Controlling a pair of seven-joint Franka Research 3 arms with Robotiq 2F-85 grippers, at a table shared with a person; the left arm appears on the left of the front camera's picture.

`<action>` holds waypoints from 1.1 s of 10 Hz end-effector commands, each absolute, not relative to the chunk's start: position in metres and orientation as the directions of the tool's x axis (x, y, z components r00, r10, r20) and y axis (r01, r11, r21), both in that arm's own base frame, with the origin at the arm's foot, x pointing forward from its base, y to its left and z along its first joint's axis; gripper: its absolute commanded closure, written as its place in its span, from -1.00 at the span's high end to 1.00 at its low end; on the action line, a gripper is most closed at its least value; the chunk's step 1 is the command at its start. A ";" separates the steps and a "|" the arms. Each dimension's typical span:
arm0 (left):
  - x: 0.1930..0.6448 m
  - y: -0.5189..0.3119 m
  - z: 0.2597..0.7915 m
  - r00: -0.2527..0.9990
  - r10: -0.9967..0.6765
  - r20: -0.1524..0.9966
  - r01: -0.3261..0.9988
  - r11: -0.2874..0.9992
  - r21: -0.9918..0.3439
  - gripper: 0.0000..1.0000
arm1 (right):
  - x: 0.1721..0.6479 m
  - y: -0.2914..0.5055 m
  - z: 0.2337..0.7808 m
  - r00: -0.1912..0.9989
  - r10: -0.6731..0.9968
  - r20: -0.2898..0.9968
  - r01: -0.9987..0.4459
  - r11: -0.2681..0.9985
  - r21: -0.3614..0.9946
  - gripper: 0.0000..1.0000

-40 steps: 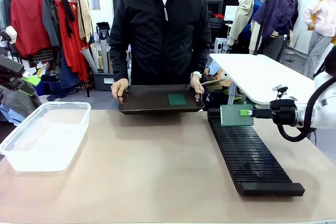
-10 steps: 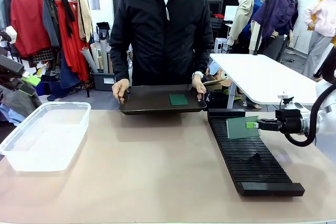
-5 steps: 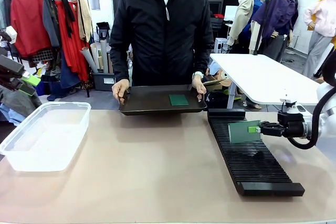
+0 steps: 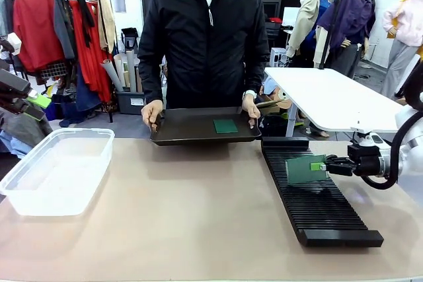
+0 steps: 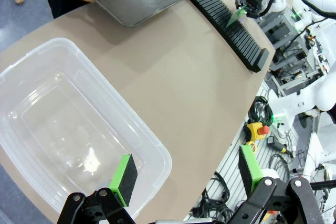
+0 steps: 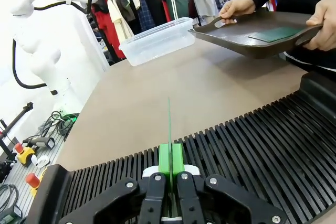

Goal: Sort PCBs into racks and boxes based on the side picked up.
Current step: If the short side of the Blank PCB is picked up, insert it into the PCB Rack ; if the long side is picked up, place it in the Organizing box.

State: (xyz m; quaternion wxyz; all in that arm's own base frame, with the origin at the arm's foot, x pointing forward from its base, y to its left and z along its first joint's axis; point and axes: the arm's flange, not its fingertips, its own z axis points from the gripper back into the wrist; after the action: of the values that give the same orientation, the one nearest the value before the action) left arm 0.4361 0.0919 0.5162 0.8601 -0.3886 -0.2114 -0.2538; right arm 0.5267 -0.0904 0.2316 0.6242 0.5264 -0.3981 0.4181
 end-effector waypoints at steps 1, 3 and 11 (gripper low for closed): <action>0.436 0.092 0.517 0.781 -0.271 0.563 0.603 0.564 -0.564 1.00 | 0.521 -0.085 0.230 0.297 0.124 0.947 -0.953 0.091 0.288 -1.00; 0.436 0.092 0.517 0.781 -0.271 0.563 0.603 0.564 -0.564 1.00 | 0.520 -0.082 0.228 0.282 0.137 0.949 -0.958 0.096 0.271 -1.00; 0.436 0.092 0.517 0.781 -0.271 0.563 0.603 0.564 -0.564 1.00 | 0.528 -0.079 0.226 0.254 0.138 0.957 -0.964 0.109 0.241 -1.00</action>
State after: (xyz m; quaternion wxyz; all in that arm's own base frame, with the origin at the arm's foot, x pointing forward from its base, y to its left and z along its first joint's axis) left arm 0.4361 0.0919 0.5162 0.8601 -0.3886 -0.2114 -0.2538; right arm 0.5271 -0.0868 0.2310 0.6135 0.5176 -0.4089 0.4342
